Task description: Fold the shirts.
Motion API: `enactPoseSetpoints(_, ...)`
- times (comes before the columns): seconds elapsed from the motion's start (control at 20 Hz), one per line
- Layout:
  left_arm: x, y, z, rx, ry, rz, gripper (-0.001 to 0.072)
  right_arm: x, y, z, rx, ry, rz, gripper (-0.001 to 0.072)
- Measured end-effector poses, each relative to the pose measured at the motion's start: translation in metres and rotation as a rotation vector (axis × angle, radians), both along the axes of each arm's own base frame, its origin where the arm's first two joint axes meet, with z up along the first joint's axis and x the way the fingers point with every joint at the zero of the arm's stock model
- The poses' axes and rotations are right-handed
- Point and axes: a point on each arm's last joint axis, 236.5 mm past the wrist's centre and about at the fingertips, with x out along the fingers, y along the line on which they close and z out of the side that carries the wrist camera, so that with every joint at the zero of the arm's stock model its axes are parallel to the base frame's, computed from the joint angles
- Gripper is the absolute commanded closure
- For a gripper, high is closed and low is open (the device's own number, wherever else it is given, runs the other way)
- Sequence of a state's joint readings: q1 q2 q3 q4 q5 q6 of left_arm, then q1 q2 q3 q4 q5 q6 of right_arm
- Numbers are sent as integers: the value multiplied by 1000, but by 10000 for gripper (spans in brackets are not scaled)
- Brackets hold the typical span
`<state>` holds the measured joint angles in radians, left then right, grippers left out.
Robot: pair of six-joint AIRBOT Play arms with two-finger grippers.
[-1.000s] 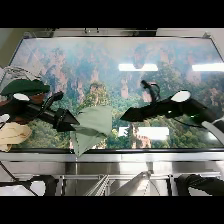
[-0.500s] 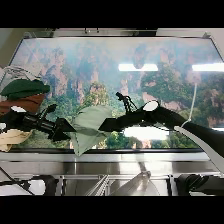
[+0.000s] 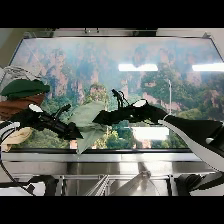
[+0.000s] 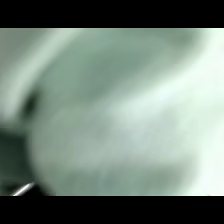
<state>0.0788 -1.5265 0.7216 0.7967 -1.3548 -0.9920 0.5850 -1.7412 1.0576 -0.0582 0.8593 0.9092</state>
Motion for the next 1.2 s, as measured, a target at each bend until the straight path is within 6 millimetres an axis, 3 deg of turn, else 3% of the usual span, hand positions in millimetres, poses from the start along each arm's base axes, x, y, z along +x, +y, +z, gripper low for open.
enactPoseSetpoints(0.25,2,-1,0,-9,-26,-15,683,4,-10,9,37,17,24,403)
enactPoseSetpoints(0.3,3,0,0,-11,-28,-8,683,-1,-11,17,61,26,47,346)
enactPoseSetpoints(0.35,3,1,0,-12,-28,-4,683,-9,-11,29,93,34,84,236)
enactPoseSetpoints(0.4,4,2,1,-17,-27,-1,683,-17,-10,40,120,39,119,192)
enactPoseSetpoints(0.5,3,2,2,-23,-24,-2,683,-35,-7,50,130,48,179,190)
enactPoseSetpoints(0.6,1,0,3,-28,-20,-11,683,-50,1,41,95,61,212,190)
enactPoseSetpoints(0.75,-3,-4,4,-32,-16,-33,682,-55,14,17,63,103,183,210)
enactPoseSetpoints(0.9,-7,-10,5,-34,-15,-58,677,-44,23,-3,68,136,109,210)
enactPoseSetpoints(1.05,-10,-14,5,-37,-15,-77,677,-25,29,-3,104,117,37,216)
enactPoseSetpoints(1.1,-11,-14,5,-39,-14,-82,676,-15,30,-1,117,104,8,364)
enactPoseSetpoints(1.2,-13,-15,7,-46,-10,-92,677,8,29,2,124,73,-54,575)
